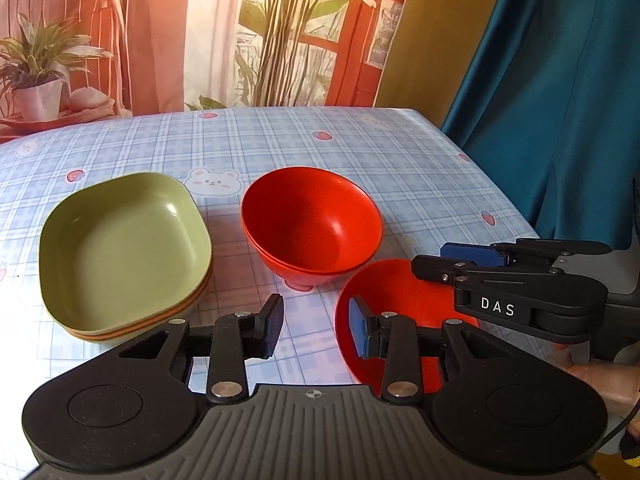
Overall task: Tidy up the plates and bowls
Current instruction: 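Open the left gripper and move it to the third red bowl rim, then grasp the third red bowl rim with the left gripper and lift it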
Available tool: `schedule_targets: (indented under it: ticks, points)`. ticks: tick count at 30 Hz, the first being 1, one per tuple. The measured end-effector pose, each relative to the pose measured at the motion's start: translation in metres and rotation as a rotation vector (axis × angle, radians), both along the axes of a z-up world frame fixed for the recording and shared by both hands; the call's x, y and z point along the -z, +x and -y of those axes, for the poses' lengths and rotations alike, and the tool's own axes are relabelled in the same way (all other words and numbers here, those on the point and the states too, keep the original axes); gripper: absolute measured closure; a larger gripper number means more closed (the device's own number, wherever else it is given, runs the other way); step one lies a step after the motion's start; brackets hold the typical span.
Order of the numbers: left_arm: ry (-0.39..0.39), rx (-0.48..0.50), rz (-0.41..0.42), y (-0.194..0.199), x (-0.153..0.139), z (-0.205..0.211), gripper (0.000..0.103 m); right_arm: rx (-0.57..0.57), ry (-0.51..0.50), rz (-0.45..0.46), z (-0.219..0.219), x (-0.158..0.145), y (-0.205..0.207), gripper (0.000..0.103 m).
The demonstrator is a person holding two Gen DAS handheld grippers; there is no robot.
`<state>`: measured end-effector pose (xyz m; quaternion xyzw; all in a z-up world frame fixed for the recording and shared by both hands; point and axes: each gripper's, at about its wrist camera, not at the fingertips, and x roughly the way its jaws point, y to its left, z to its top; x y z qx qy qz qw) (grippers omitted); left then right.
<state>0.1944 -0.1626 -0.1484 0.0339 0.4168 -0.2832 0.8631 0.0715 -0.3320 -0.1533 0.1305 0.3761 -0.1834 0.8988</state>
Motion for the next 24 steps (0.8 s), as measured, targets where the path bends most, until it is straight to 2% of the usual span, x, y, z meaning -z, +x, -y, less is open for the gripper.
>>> schedule_targets:
  ticks: [11,17,24]
  points:
    - [-0.022,0.006,-0.030,-0.023,0.013,-0.001,0.065,0.025,0.054,0.011,-0.011,0.008,-0.030,0.074]
    - [-0.039,-0.011,-0.047,-0.023,0.019,-0.004,0.066,0.045,0.071,0.035,-0.016,0.012,-0.042,0.074]
    - [-0.055,0.002,-0.053,-0.024,0.025,-0.005,0.068,0.107,0.137,0.076,-0.015,0.022,-0.056,0.076]
